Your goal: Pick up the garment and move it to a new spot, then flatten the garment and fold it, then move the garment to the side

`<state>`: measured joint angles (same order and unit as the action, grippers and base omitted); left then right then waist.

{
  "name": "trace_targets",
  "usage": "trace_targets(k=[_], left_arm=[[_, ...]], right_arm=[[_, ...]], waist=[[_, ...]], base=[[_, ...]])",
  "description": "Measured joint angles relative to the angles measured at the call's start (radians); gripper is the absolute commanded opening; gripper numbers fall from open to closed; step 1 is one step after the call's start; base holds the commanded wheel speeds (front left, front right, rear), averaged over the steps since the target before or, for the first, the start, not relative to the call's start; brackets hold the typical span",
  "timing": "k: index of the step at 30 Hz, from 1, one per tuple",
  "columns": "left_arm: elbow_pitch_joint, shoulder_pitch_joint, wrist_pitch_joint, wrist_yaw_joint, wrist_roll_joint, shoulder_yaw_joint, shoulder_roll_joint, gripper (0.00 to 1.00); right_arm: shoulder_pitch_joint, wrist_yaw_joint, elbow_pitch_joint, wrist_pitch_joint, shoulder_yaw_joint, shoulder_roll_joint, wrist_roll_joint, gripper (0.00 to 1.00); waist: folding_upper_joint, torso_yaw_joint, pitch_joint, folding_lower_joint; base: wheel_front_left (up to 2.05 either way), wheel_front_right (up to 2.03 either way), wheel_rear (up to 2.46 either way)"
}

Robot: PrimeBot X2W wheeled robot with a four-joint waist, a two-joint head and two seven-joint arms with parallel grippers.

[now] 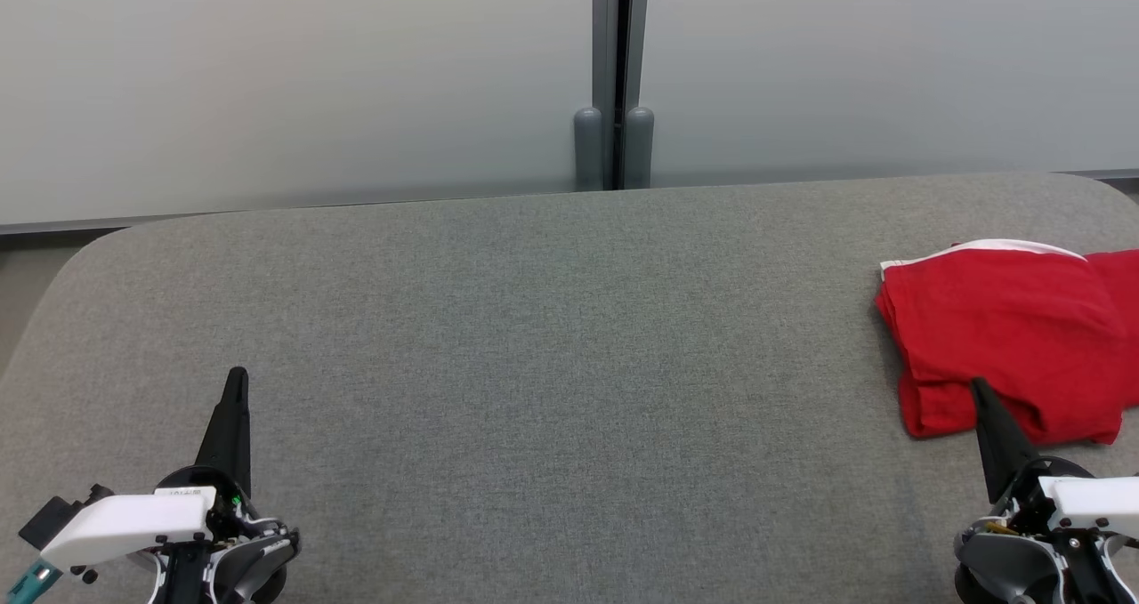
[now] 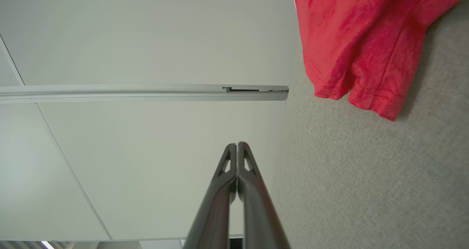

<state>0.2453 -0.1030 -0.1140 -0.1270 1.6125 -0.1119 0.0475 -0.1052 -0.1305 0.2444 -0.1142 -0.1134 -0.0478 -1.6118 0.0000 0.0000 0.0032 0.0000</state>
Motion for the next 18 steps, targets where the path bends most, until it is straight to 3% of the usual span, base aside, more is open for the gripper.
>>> trace_targets(k=[18], left_arm=[[0.0, 0.0, 0.0, 0.0, 0.0, 0.0, 0.0, 0.0]], right_arm=[[-0.002, 0.0, 0.0, 0.0, 0.0, 0.0, 0.0, 0.0]], waist=[[0.0, 0.0, 0.0, 0.0]], base=[[0.0, 0.0, 0.0]])
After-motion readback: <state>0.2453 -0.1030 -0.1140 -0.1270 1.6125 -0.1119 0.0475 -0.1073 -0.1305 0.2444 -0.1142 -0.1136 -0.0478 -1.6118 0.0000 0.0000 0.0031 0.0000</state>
